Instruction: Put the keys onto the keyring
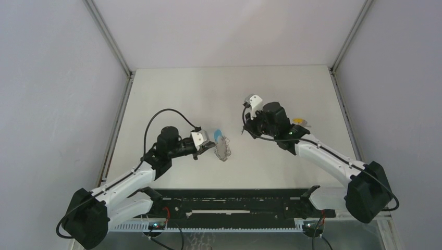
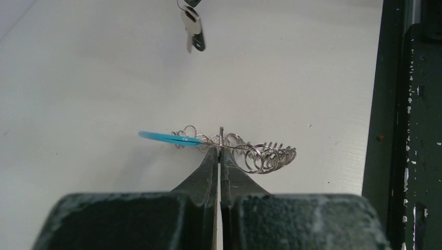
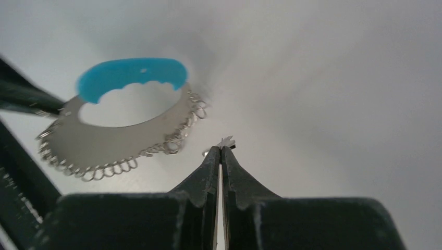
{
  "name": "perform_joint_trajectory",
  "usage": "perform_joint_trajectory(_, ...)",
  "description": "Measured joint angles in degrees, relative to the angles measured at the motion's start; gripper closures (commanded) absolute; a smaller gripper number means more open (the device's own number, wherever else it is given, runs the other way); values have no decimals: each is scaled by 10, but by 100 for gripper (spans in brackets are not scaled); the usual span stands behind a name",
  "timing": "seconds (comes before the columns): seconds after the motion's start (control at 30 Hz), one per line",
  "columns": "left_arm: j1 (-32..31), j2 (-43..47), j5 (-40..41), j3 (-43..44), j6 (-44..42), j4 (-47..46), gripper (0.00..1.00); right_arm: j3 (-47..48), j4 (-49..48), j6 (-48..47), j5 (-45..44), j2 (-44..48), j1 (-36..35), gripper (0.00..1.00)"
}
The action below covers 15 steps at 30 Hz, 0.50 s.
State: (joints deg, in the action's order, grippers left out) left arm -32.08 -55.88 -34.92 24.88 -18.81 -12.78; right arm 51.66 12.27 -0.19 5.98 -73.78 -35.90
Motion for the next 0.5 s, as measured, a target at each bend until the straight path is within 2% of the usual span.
perform_joint_trajectory(0.2,0,19,0,0,-10,3,100,-68,-130,-15,178,71,41,100)
perform_joint_trajectory(0.5,0,29,-3,0,-17,5,100,-72,-222,-45,372,75,66,100)
